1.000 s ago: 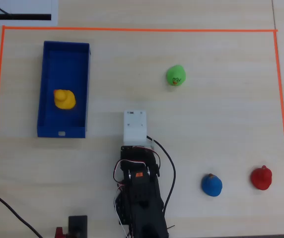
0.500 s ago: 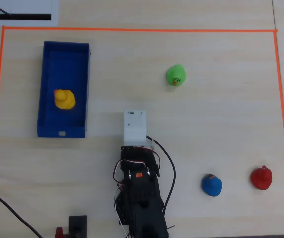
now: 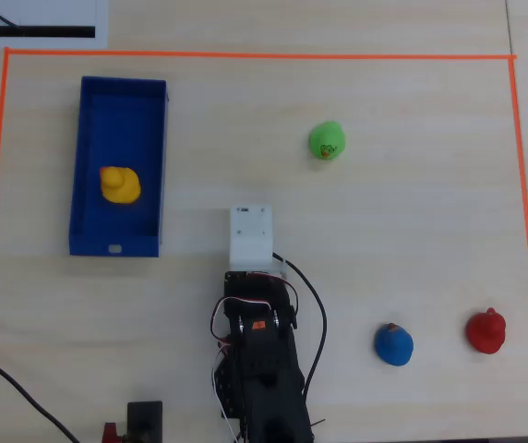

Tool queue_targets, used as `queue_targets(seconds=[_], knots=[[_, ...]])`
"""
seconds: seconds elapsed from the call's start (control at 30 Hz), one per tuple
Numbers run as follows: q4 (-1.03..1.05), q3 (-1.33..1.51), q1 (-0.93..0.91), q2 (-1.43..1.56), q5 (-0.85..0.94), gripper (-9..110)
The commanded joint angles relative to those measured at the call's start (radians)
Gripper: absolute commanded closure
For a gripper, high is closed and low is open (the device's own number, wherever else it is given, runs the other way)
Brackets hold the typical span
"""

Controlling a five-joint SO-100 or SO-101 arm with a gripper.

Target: Grasp yellow duck and put it into box.

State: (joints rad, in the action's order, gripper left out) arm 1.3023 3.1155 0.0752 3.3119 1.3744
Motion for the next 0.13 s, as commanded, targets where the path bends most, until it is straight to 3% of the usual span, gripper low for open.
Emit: queue_targets(seconds=[0.0, 0.1], knots=[[0.018, -0.005, -0.005, -0.002, -0.008, 101], [0.018, -0.005, -0.005, -0.002, -0.008, 101]])
